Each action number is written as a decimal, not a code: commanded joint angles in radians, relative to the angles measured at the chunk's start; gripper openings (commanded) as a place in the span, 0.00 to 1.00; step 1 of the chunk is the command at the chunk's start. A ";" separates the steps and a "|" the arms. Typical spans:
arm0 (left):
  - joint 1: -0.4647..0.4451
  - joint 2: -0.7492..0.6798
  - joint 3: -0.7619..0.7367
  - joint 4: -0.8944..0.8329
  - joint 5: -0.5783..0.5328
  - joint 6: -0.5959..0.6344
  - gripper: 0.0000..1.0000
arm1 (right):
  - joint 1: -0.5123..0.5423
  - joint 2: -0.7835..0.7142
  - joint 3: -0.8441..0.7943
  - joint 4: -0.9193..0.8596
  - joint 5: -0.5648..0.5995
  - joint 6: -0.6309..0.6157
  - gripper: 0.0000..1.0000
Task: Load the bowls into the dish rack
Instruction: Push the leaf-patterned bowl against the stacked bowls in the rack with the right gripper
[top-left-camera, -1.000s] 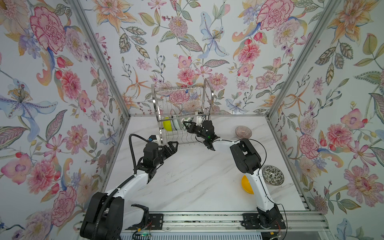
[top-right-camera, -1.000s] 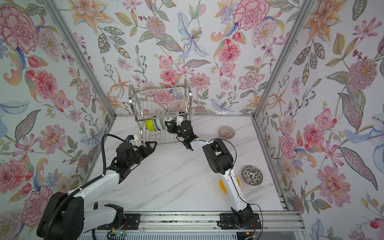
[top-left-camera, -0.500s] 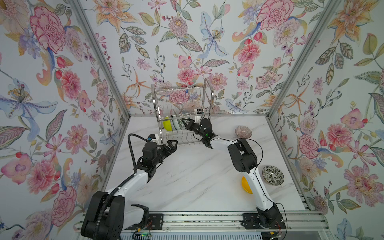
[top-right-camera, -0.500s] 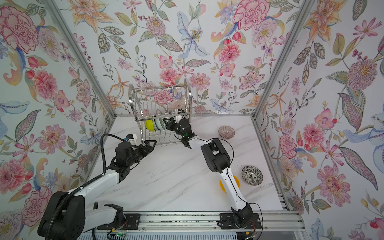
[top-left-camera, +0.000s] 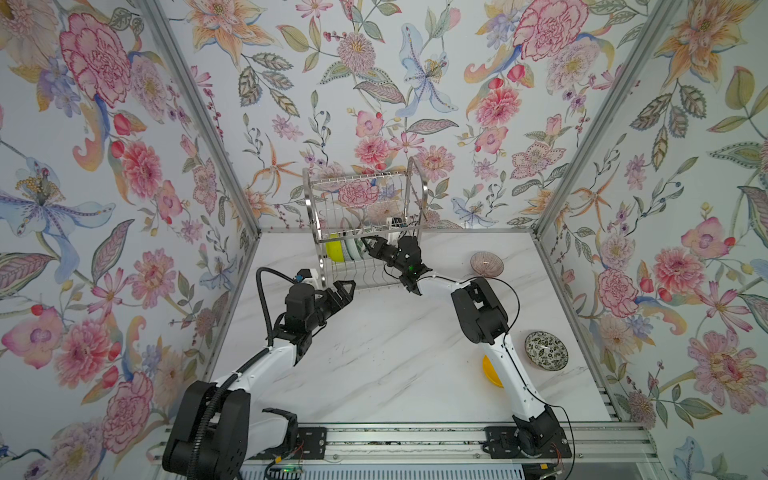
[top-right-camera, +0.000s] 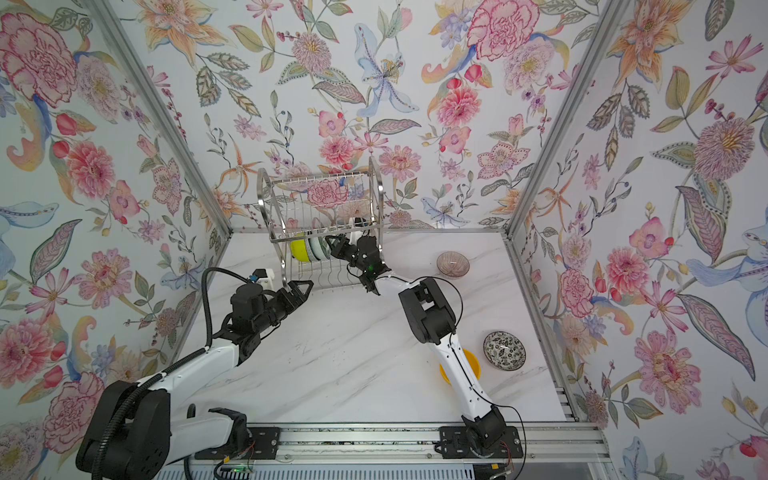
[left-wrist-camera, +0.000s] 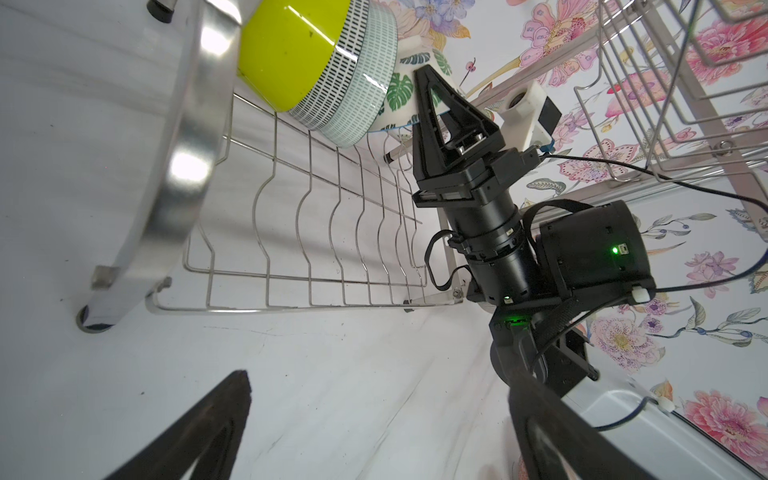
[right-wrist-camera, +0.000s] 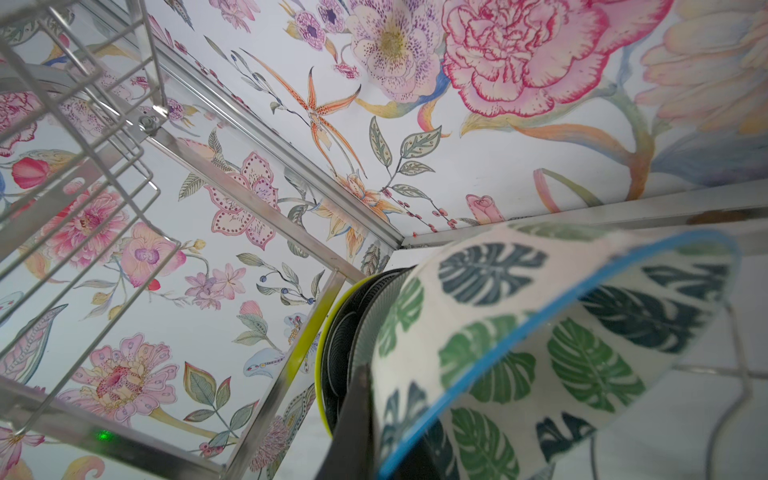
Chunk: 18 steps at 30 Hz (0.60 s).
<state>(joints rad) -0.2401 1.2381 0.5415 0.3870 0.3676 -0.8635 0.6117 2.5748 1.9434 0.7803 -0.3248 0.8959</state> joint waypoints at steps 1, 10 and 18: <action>0.015 0.014 -0.002 0.013 0.027 -0.014 0.99 | -0.006 0.027 0.045 0.016 -0.002 0.010 0.00; 0.017 0.009 -0.003 0.011 0.023 -0.015 0.99 | -0.006 0.034 0.063 -0.040 0.008 0.007 0.01; 0.017 0.000 -0.003 0.003 0.024 -0.014 0.99 | -0.006 0.049 0.090 -0.094 0.004 0.003 0.04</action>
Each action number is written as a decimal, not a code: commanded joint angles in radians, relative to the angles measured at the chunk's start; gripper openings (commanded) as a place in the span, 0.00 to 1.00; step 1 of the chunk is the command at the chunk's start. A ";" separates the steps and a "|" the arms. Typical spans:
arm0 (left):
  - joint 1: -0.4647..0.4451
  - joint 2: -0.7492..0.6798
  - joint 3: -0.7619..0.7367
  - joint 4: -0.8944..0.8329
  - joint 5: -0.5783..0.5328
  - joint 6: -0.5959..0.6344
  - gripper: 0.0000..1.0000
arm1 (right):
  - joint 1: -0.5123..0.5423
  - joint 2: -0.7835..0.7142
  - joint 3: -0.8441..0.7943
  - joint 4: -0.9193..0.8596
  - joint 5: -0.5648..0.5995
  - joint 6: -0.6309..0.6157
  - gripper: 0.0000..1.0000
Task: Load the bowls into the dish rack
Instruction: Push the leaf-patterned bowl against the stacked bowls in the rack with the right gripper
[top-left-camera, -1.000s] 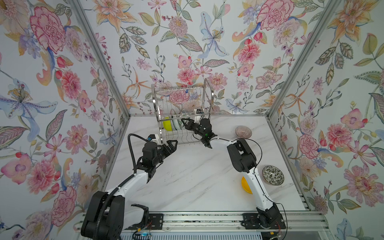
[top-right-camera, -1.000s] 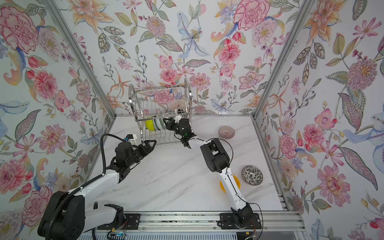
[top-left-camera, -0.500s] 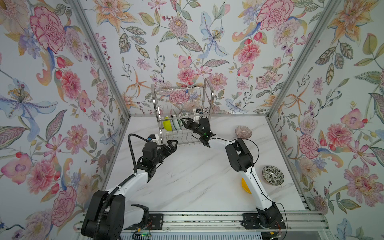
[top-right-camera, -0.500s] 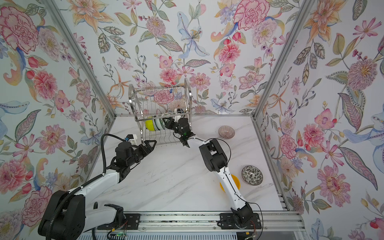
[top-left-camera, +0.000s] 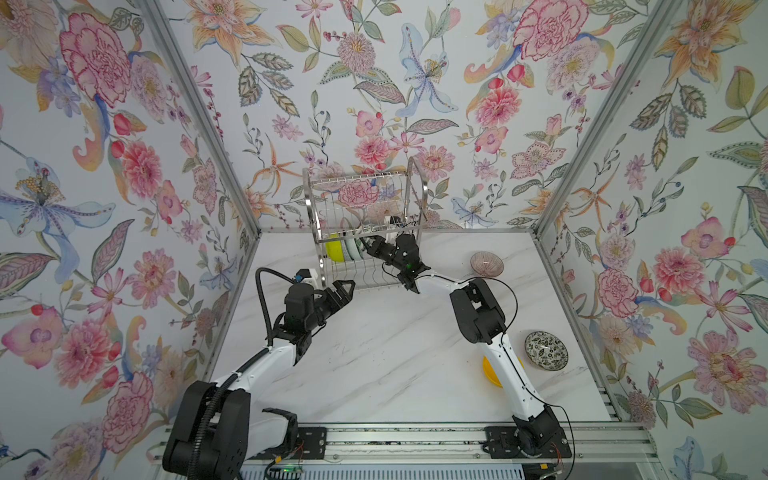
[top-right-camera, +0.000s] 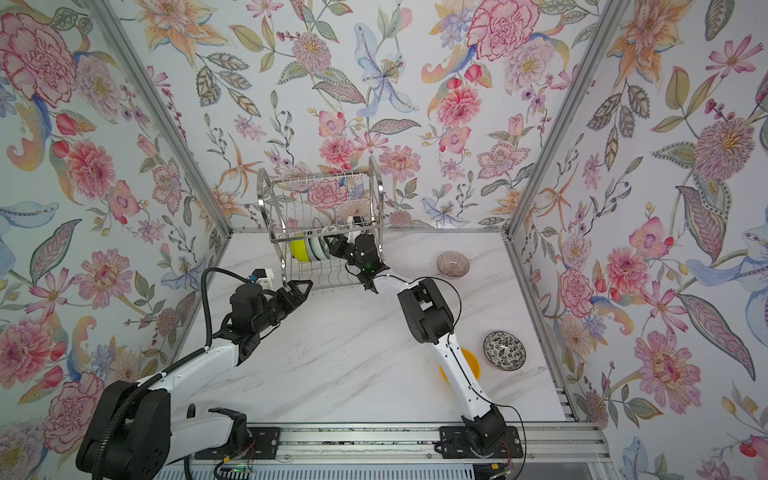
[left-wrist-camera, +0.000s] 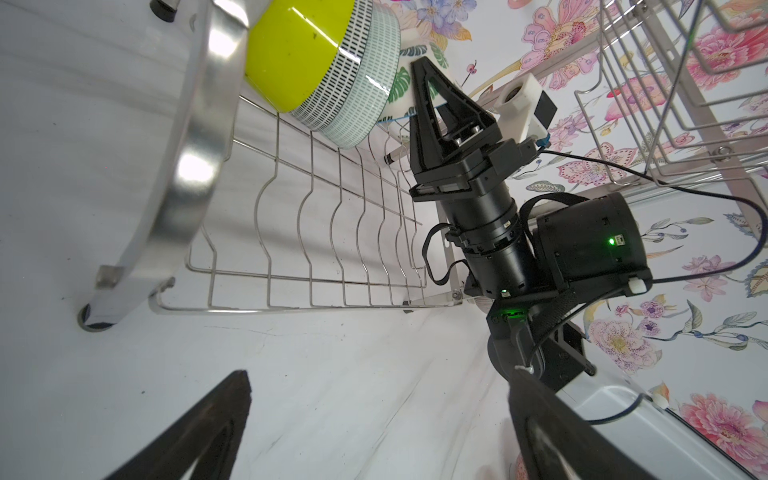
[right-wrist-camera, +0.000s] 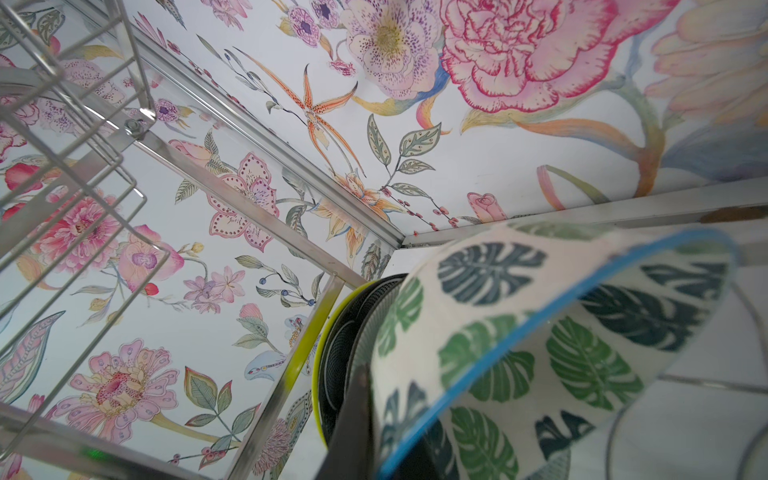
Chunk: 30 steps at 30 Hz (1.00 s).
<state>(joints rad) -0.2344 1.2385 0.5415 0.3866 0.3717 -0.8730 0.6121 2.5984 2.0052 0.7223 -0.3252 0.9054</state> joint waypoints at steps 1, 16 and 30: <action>0.012 -0.001 -0.003 0.003 0.020 -0.004 0.99 | -0.007 0.026 0.030 -0.045 0.005 -0.008 0.04; 0.013 0.004 -0.006 0.006 0.020 -0.009 0.99 | -0.006 0.052 0.071 -0.111 -0.001 -0.014 0.07; 0.022 -0.007 -0.009 0.005 0.026 -0.014 0.99 | 0.000 0.082 0.119 -0.148 -0.004 -0.012 0.10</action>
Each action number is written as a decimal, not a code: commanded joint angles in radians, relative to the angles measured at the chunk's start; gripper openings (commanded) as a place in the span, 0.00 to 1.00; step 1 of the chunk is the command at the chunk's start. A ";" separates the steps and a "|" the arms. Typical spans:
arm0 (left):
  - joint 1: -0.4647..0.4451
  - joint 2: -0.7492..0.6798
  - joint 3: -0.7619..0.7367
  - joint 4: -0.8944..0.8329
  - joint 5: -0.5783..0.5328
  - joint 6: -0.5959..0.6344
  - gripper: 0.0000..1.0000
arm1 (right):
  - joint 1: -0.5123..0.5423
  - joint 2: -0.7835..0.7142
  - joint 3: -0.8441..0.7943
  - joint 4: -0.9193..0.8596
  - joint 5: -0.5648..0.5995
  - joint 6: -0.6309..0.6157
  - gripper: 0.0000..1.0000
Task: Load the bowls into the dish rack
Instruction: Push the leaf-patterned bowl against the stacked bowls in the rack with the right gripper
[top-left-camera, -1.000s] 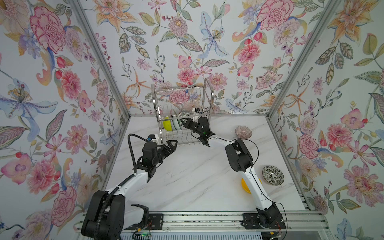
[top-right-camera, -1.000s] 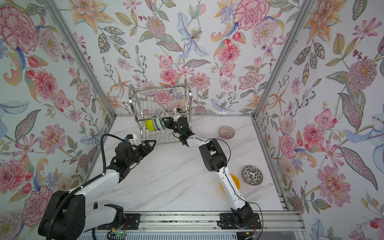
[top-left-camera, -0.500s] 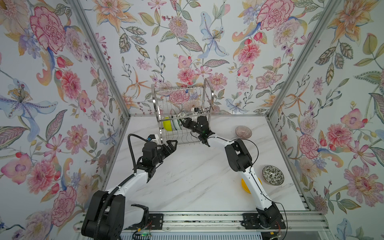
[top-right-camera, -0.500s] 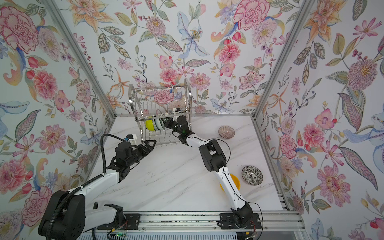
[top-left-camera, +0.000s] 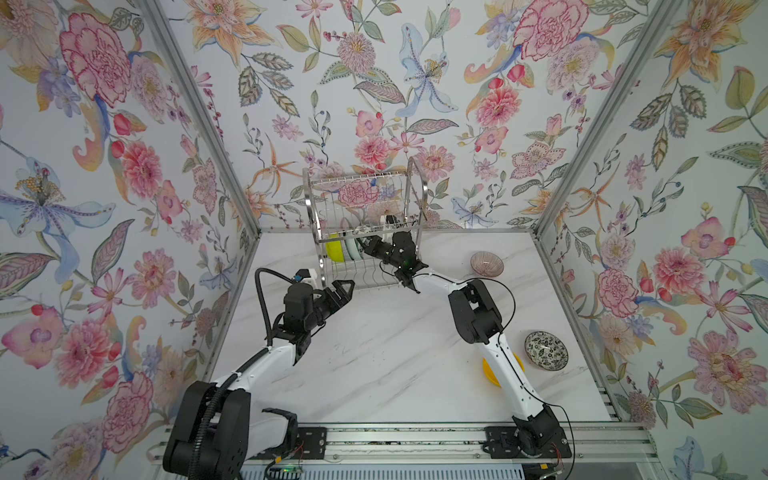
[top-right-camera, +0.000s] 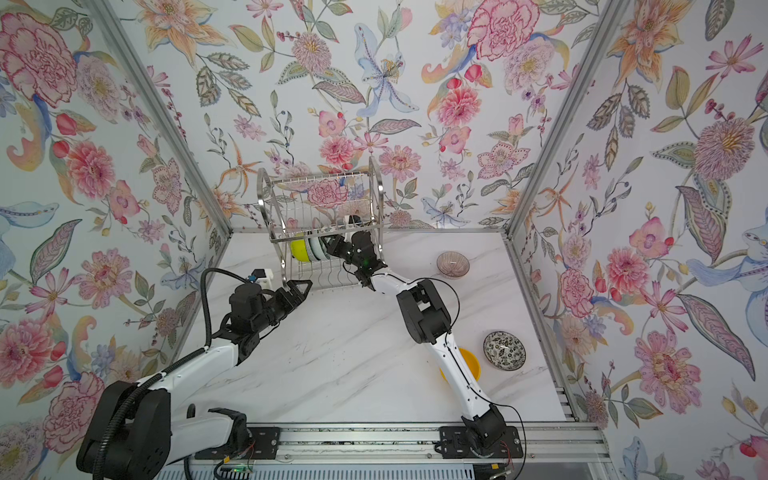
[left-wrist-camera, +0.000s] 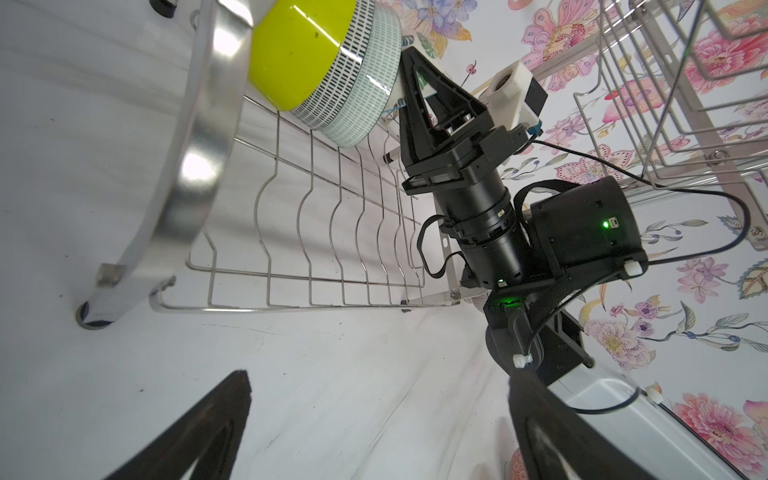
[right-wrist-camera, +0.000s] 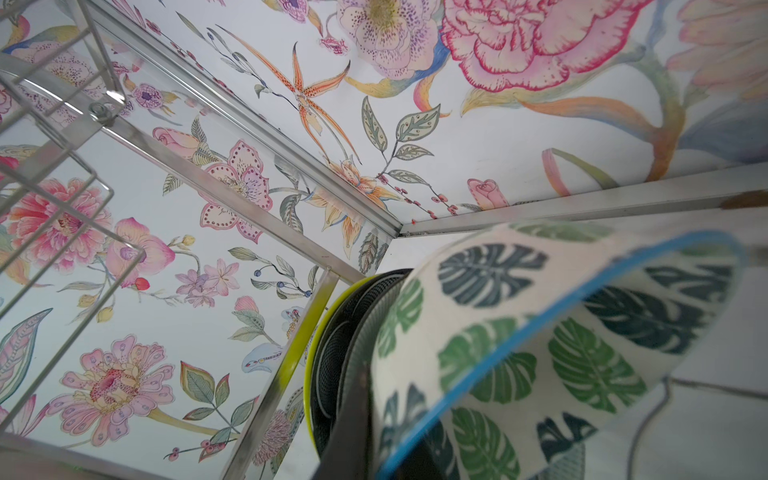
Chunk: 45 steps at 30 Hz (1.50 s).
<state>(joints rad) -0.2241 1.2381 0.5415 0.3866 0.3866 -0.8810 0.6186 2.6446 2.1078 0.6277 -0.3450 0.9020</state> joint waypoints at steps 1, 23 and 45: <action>0.011 -0.007 -0.012 0.006 0.011 -0.007 0.99 | -0.007 0.036 0.017 -0.055 0.014 -0.010 0.10; 0.014 -0.007 -0.017 0.015 0.011 -0.016 0.99 | -0.005 0.016 0.015 -0.092 0.012 -0.031 0.23; 0.015 -0.024 -0.017 0.002 0.014 -0.016 0.99 | -0.004 -0.058 -0.029 -0.143 0.034 -0.074 0.36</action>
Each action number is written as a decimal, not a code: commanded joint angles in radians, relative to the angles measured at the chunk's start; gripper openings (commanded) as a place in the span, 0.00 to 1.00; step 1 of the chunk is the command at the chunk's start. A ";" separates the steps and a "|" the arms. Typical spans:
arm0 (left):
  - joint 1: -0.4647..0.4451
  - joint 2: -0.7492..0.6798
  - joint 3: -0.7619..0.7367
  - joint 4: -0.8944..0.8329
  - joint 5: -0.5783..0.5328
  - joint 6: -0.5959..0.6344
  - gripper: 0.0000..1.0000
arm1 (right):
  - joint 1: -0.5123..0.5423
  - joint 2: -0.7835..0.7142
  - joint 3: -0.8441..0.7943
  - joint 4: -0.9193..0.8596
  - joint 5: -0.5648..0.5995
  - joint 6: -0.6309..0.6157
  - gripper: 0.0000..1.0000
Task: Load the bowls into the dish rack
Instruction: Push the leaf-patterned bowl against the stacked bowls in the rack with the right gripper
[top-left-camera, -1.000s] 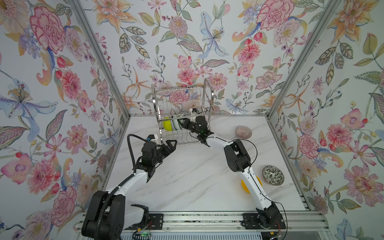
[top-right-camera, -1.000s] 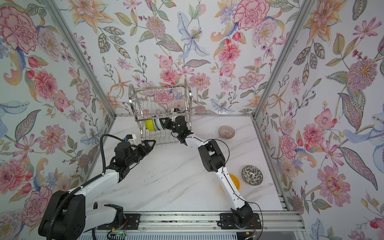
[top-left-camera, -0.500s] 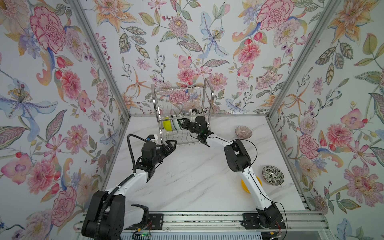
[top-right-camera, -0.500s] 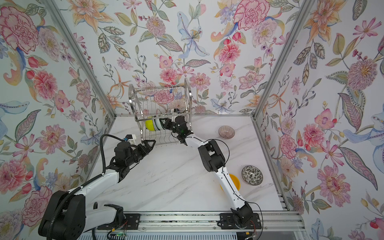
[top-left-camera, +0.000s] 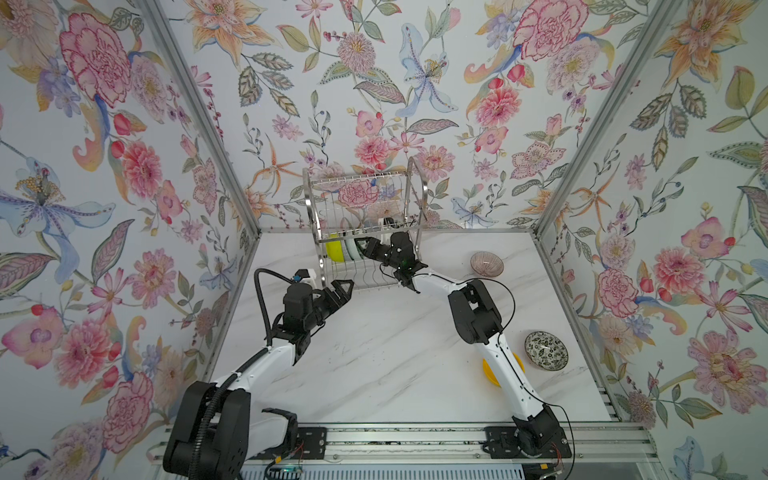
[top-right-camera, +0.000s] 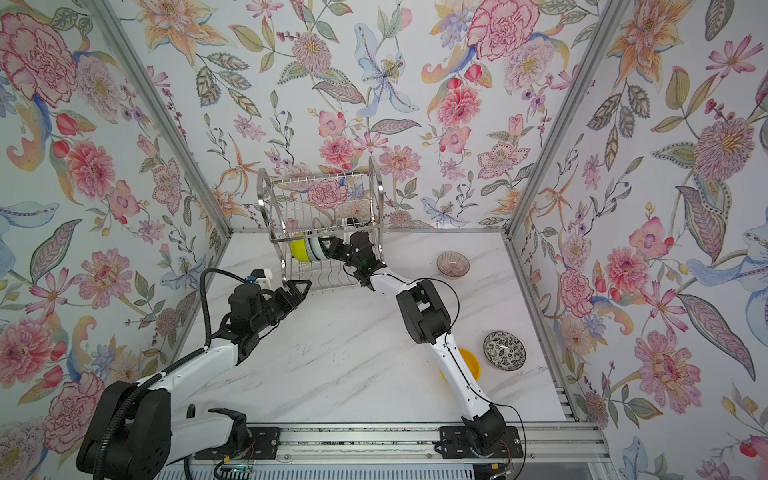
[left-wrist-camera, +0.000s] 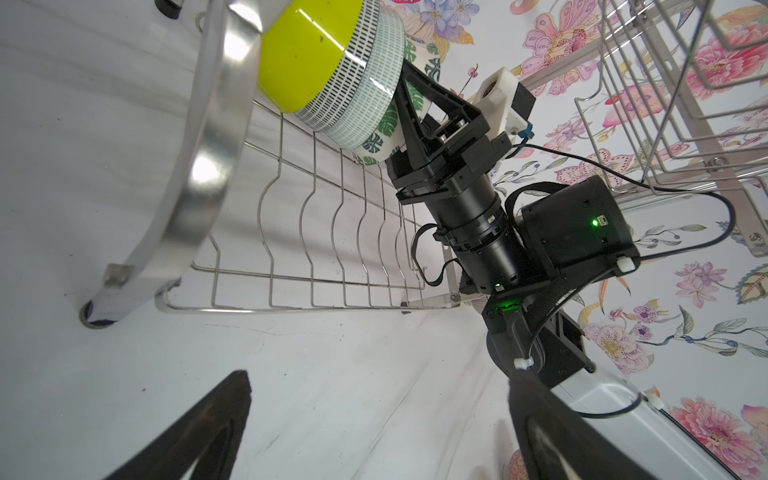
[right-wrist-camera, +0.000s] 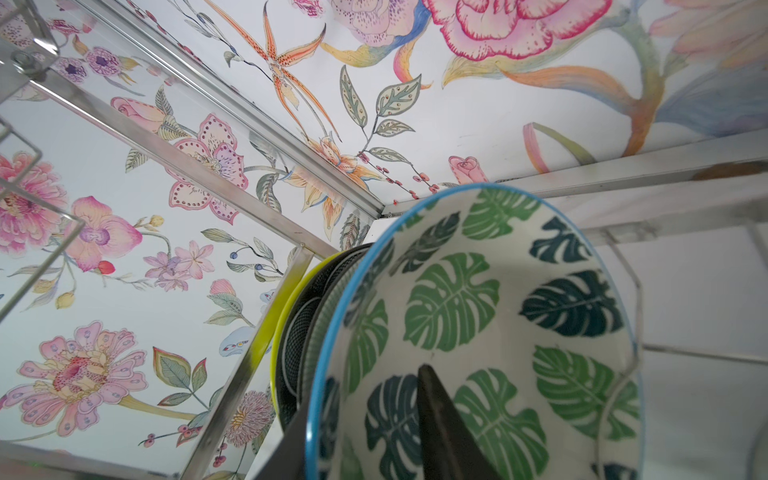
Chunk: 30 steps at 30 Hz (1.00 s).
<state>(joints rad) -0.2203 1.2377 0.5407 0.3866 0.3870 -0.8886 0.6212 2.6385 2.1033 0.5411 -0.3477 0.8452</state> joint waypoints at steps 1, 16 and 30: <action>0.011 -0.024 -0.016 0.002 0.014 -0.009 0.99 | -0.008 -0.055 -0.027 -0.057 0.038 -0.018 0.36; 0.011 -0.051 -0.010 -0.030 0.016 -0.004 0.99 | 0.003 -0.142 -0.111 -0.037 0.080 -0.038 0.54; 0.011 -0.112 -0.020 -0.132 0.006 0.012 0.99 | 0.021 -0.274 -0.307 0.053 0.148 -0.048 0.86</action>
<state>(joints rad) -0.2203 1.1454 0.5362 0.3054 0.3889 -0.8879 0.6338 2.4424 1.8290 0.5327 -0.2375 0.8116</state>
